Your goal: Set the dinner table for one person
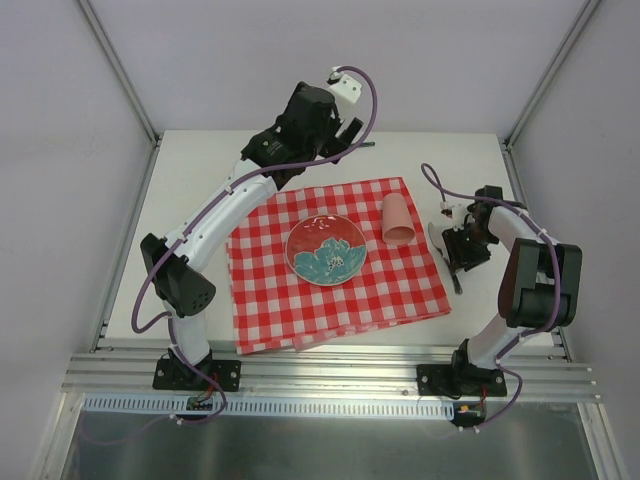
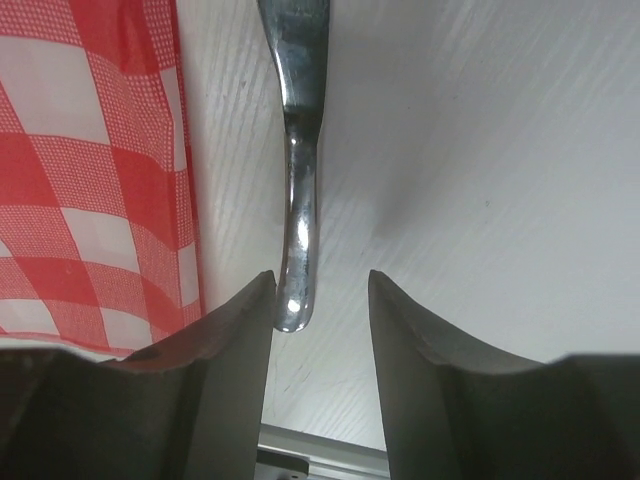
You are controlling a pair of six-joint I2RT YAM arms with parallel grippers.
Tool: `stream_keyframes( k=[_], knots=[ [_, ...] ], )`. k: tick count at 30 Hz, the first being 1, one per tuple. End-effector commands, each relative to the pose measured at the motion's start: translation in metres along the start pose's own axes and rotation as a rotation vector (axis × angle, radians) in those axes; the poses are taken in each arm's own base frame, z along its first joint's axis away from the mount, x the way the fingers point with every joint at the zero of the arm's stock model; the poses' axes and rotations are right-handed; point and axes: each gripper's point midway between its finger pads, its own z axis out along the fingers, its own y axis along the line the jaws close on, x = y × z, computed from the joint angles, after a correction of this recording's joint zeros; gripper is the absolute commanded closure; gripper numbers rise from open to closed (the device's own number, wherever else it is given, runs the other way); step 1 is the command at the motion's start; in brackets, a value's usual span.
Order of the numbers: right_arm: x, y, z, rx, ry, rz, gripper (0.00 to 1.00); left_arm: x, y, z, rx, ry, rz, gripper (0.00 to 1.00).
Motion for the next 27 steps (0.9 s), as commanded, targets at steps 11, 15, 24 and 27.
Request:
stream_keyframes(
  k=[11,15,24,27],
  knots=[
    [-0.008,0.003,0.019,-0.044,-0.016,-0.048,0.58,-0.025,0.007,-0.011,-0.022,-0.069,-0.03,0.01],
    [-0.008,0.005,0.024,-0.037,0.004,-0.066,0.6,-0.026,0.006,-0.01,-0.021,-0.071,-0.03,0.01],
    [-0.01,0.007,0.024,-0.047,0.038,-0.089,0.85,-0.027,0.006,-0.009,-0.021,-0.074,-0.033,0.01],
    [-0.012,0.008,0.023,-0.05,0.035,-0.084,0.88,-0.027,0.006,-0.009,-0.023,-0.074,-0.034,0.01]
  ],
)
